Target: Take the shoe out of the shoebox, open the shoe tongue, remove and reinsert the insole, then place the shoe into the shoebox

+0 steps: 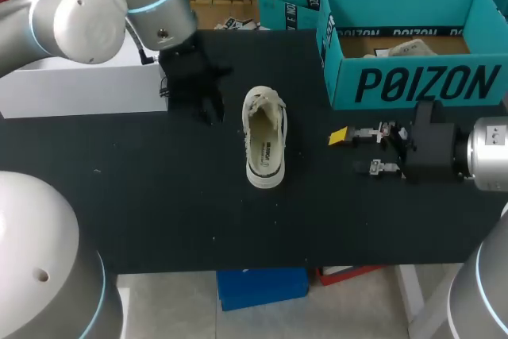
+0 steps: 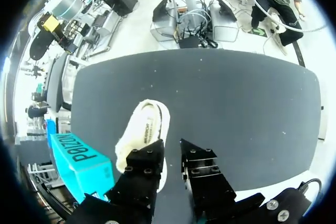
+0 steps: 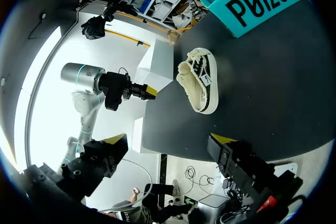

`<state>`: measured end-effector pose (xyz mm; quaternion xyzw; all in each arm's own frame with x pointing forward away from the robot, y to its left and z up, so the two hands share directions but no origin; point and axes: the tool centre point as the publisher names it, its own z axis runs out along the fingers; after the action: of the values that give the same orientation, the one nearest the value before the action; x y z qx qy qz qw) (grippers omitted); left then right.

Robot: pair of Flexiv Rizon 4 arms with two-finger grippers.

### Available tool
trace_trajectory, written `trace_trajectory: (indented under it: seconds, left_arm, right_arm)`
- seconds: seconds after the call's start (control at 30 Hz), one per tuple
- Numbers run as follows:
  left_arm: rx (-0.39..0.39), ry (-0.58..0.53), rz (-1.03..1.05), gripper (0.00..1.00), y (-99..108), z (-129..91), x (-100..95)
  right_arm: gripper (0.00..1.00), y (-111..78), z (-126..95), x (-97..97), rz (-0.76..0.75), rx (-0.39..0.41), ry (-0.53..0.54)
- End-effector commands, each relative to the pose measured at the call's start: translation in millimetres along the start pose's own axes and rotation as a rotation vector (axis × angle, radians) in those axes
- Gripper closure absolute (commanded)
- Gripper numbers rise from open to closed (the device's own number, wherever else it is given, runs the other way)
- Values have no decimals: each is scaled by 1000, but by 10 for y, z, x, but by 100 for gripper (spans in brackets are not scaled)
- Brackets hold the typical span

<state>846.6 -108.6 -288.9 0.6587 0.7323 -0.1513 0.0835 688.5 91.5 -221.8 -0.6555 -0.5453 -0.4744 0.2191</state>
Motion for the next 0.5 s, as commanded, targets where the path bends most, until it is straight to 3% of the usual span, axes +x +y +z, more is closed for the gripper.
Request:
trace_trajectory:
  seconds: [0.03,0.07,0.1,0.13,0.2,0.5]
  left_arm:
    - [-14,-61,-4,57,-33,-29,103]
    - [-16,-62,-3,28,-30,-30,107]
    - [-21,-67,-3,25,-24,-30,109]
    - [-26,-81,-5,43,-9,-32,109]
    - [-31,-116,-23,100,46,-27,93]
    - [-41,-240,-145,100,404,167,-38]
  right_arm:
    - [0,0,3,1,0,0,-1]
    - [0,0,3,1,0,0,-1]
    - [0,0,3,1,0,0,-1]
    - [0,0,3,1,0,0,-1]
    - [0,0,3,1,0,0,-1]
    - [0,0,3,1,0,0,-1]
